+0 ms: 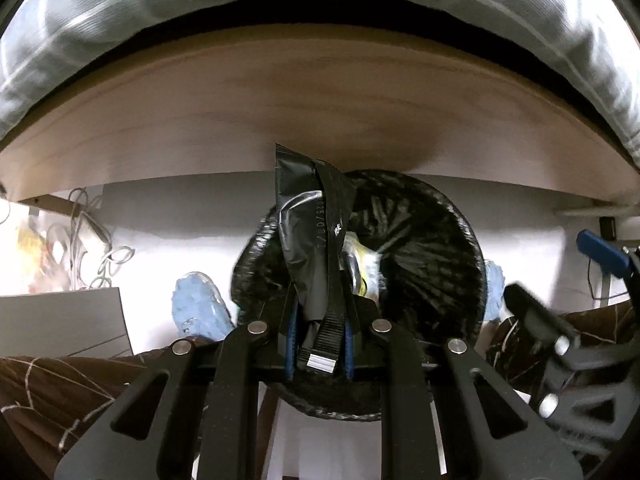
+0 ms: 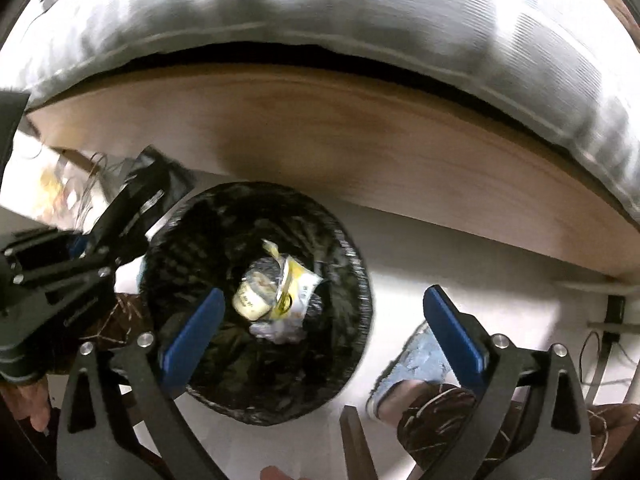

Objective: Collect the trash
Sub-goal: 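Open the right tool to drop the yellow-and-white packet while the left tool drops the black packet, then raise both tools from the bin back over the bed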

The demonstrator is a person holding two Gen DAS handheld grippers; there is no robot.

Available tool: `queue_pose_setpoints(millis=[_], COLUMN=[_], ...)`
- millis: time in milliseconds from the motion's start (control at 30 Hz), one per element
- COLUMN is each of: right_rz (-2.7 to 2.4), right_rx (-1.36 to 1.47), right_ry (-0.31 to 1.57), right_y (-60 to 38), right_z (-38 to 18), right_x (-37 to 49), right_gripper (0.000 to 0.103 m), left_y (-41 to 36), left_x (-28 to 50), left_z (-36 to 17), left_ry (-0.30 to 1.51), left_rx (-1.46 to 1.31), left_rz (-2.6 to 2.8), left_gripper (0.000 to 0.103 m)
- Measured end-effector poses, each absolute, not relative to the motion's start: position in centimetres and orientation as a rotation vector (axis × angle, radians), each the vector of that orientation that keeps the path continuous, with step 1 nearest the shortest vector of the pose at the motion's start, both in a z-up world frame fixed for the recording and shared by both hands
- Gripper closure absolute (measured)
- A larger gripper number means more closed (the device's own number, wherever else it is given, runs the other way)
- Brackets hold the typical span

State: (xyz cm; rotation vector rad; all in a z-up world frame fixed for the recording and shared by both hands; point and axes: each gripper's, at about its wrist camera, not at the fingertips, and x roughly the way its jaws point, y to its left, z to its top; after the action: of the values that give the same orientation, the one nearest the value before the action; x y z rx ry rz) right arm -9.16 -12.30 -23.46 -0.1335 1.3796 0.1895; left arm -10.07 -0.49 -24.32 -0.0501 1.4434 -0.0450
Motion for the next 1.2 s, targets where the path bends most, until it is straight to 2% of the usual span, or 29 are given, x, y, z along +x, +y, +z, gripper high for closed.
queue_pose_setpoints(millis=[433, 633, 767, 833, 900, 1100, 1200], right_rz=[0.040, 0.047, 0.047, 0.046, 0.045, 0.037, 0.031], right_rx=[-0.047, -0.059, -0.064, -0.065, -0.063, -0.076, -0.068], right_ry=[1.313, 1.310, 1.309, 1.308, 1.303, 1.248, 1.196], right_y=[-18.1, -18.0, -17.8, -17.8, -17.8, -17.5, -17.7], right_z=[-22.3, -22.6, -22.4, -22.4, -22.2, -20.2, -18.4], right_x=[-8.1, -8.1, -8.0, -8.0, -7.9, -7.5, -7.3], right_gripper=[0.008, 0.008, 0.008, 0.008, 0.007, 0.007, 0.007], left_y=[-5.4, -6.2, -6.2, -6.2, -6.0, -5.1, -4.4], left_x=[-9.8, -10.0, -10.0, -9.9, -9.8, -9.3, -9.0], left_z=[-25.0, -25.5, -25.3, -25.2, -25.0, -22.9, -20.9], left_ry=[1.430, 1.435, 1.420, 1.419, 1.413, 1.338, 1.274], left_rx=[0.010, 0.011, 0.006, 0.002, -0.005, -0.025, -0.013], left_rz=[-0.085, -0.114, -0.119, -0.121, -0.118, -0.094, -0.079], left_gripper=[0.086, 0.079, 0.055, 0.050, 0.037, 0.015, 0.008])
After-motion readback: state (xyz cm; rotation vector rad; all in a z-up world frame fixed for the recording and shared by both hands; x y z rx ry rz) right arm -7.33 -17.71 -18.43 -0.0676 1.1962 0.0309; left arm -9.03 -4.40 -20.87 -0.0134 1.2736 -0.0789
